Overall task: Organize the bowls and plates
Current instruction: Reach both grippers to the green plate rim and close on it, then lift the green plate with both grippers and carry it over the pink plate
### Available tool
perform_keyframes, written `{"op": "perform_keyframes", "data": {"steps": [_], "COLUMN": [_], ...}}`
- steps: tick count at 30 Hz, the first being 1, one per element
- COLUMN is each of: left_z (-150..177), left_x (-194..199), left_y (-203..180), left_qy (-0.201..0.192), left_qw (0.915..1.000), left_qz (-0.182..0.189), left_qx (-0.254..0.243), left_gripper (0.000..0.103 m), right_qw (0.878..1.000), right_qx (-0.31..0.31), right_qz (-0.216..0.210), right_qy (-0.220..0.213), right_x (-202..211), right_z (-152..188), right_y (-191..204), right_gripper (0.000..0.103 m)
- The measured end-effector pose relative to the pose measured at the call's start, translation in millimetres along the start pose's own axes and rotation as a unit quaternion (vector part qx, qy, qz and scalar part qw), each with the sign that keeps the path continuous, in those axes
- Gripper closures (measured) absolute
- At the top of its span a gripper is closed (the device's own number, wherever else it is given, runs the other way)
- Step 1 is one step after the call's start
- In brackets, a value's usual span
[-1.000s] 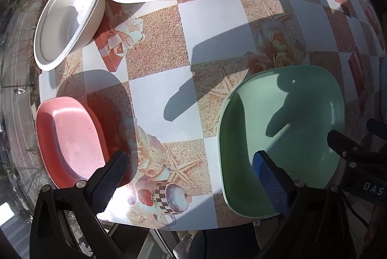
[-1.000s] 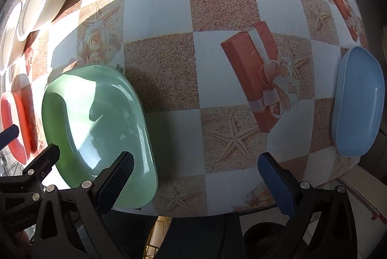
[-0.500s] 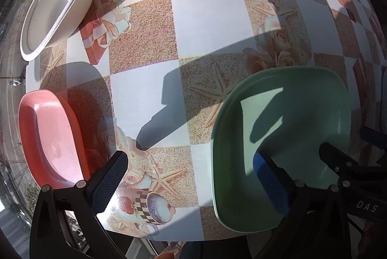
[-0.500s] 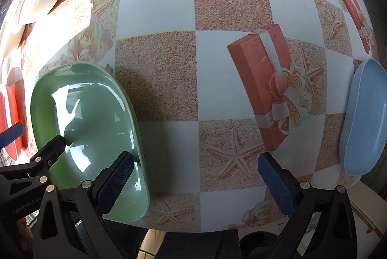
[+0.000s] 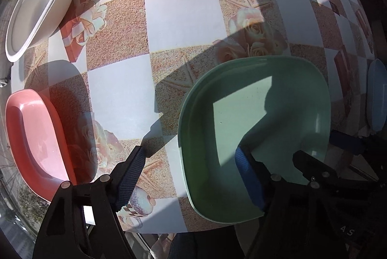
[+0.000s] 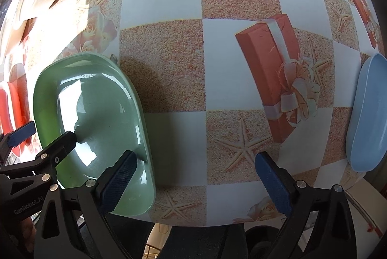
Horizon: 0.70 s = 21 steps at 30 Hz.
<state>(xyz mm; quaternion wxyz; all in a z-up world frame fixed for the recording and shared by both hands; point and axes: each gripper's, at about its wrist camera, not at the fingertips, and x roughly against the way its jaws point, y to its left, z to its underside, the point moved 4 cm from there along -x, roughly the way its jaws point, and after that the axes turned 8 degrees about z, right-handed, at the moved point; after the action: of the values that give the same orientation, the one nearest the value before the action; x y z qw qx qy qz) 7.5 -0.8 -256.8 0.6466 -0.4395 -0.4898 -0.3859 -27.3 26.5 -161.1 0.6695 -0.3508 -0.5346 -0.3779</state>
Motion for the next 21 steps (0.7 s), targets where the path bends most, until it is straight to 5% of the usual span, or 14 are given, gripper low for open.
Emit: {"op": "perform_keyframes", "data": {"steps": [5,7,8,13,21], "left_z": [6.6,9.8,10.6,20.5,24.4], "left_x": [-5.3,-8.1,-8.7,-1.7,4.8], "left_y": [-21.6,-20.2,-16.9,3.9,25.6], "left_qy": [0.031,0.037,0.036,0.042,0.001], "left_qw": [0.9980,0.9968,0.9969,0.9985,0.9990], "left_qz": [-0.007,-0.014,-0.013,0.012,-0.004], "left_qx": [-0.055,-0.069,-0.068,-0.033,-0.046], "left_gripper": [0.045,0.047,0.050,0.052,0.052], "right_qw": [0.999,0.999,0.998,0.997,0.997], "right_qx": [0.043,0.042,0.031,0.024,0.050], "right_qz": [-0.020,-0.027,-0.058,-0.064,-0.063], "right_qy": [0.000,0.005,0.018,0.029,0.021], "right_x": [8.6,7.9,5.1,2.6,9.5], "right_z": [1.3,1.4,3.3,6.6,7.1], "right_y": [21.6,24.2,27.1,35.1,53.1], "right_gripper": [0.053,0.088,0.092,0.092,0.092]}}
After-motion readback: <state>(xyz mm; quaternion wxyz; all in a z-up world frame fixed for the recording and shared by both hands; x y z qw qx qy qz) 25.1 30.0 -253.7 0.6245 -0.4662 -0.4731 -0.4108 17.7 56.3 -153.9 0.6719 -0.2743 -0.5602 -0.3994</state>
